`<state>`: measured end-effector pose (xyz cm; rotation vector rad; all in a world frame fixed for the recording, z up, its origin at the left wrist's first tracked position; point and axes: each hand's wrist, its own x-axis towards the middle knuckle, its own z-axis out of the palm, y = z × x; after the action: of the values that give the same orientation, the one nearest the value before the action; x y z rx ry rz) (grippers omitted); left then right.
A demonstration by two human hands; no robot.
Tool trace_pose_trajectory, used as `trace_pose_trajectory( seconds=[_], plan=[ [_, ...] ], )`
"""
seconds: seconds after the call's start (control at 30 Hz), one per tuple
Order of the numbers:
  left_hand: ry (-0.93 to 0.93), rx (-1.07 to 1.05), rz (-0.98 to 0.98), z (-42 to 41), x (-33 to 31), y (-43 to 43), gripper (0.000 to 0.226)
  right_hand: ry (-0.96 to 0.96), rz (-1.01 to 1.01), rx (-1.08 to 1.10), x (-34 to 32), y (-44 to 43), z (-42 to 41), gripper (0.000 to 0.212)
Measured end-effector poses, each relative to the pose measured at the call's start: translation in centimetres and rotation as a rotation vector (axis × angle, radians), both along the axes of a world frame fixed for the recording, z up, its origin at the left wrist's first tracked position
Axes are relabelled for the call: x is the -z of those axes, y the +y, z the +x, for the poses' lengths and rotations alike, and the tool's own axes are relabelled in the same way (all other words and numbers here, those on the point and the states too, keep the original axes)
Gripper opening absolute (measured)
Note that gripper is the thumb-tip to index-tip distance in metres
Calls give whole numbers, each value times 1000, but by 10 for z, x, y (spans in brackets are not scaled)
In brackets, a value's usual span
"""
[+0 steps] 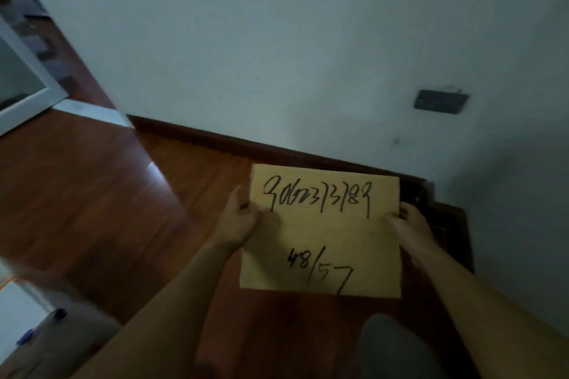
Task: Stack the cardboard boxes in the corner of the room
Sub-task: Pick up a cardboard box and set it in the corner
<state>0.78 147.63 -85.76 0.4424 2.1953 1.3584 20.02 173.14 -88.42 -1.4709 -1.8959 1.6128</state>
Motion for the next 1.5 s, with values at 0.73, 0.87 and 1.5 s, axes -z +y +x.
trace_pose_trajectory(
  seconds=[0.73, 0.87, 1.5],
  plan=[
    [819, 980, -757, 59, 142, 77, 110, -367, 618, -399, 95, 7, 103, 49],
    [824, 841, -811, 49, 127, 106, 87, -486, 588, -592, 102, 15, 92, 75],
    [938, 665, -789, 31, 132, 208, 62, -700, 734, -531, 104, 105, 16, 74]
  ],
)
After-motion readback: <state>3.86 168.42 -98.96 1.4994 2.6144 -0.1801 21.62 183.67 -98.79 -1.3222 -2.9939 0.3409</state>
